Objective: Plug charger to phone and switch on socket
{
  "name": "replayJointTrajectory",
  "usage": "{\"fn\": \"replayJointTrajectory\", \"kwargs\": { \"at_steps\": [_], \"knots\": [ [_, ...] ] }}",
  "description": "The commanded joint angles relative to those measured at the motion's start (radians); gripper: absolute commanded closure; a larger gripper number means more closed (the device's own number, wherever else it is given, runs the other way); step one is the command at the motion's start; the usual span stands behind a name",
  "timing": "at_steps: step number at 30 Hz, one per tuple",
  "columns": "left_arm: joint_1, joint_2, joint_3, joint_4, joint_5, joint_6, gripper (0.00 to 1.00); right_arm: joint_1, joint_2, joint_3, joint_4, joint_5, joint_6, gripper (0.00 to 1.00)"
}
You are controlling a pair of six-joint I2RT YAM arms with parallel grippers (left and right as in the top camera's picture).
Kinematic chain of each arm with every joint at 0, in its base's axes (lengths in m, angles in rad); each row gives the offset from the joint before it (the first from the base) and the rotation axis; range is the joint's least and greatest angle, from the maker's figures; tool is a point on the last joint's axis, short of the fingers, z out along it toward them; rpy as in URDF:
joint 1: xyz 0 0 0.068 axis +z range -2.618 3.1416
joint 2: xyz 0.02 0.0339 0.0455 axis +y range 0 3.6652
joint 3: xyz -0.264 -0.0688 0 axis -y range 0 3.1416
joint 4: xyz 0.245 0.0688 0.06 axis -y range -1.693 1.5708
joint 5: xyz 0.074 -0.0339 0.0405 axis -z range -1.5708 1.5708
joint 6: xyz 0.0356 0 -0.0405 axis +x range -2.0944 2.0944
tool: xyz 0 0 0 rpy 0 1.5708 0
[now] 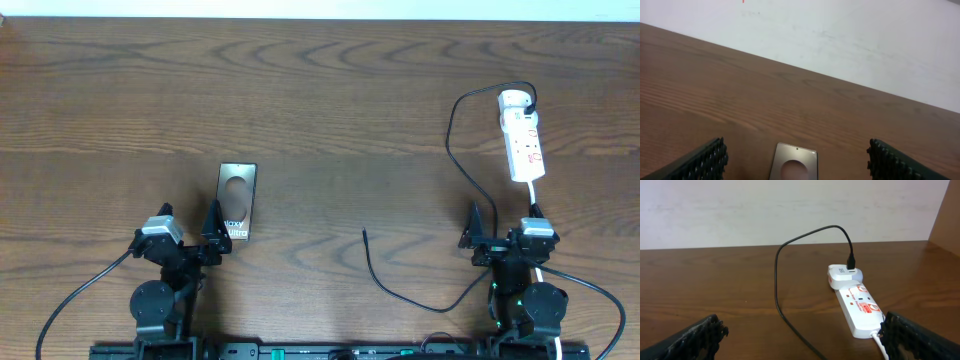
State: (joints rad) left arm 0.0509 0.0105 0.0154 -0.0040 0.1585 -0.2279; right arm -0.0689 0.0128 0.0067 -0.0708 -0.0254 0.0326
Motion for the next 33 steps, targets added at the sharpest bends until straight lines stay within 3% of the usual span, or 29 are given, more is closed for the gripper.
{"fn": "replayJointTrajectory", "kwargs": {
  "at_steps": [1, 6, 11, 17, 23, 33],
  "knots": [
    [0.005, 0.014, 0.085, -0.022, 0.039, 0.014, 0.12, 0.003, -0.005, -0.001, -0.005, 0.016, -0.015, 0.01],
    [0.005, 0.174, 0.234, -0.026, 0.039, 0.018, 0.12, 0.003, -0.005, -0.001, -0.005, 0.016, -0.015, 0.01],
    [0.005, 0.510, 0.515, -0.077, 0.089, 0.018, 0.12, 0.003, -0.005, -0.001, -0.005, 0.016, -0.015, 0.01],
    [0.005, 0.929, 0.964, -0.394, 0.095, 0.019, 0.12, 0.003, -0.005, -0.001, -0.005, 0.016, -0.015, 0.01],
    [0.005, 1.196, 1.298, -0.797, 0.095, 0.112, 0.12, 0.003, -0.005, -0.001, -0.005, 0.016, -0.015, 0.01],
    [0.005, 1.327, 1.319, -0.896, 0.095, 0.124, 0.12, 0.003, -0.005, -0.001, -0.005, 0.016, -0.015, 0.01]
  ]
}}
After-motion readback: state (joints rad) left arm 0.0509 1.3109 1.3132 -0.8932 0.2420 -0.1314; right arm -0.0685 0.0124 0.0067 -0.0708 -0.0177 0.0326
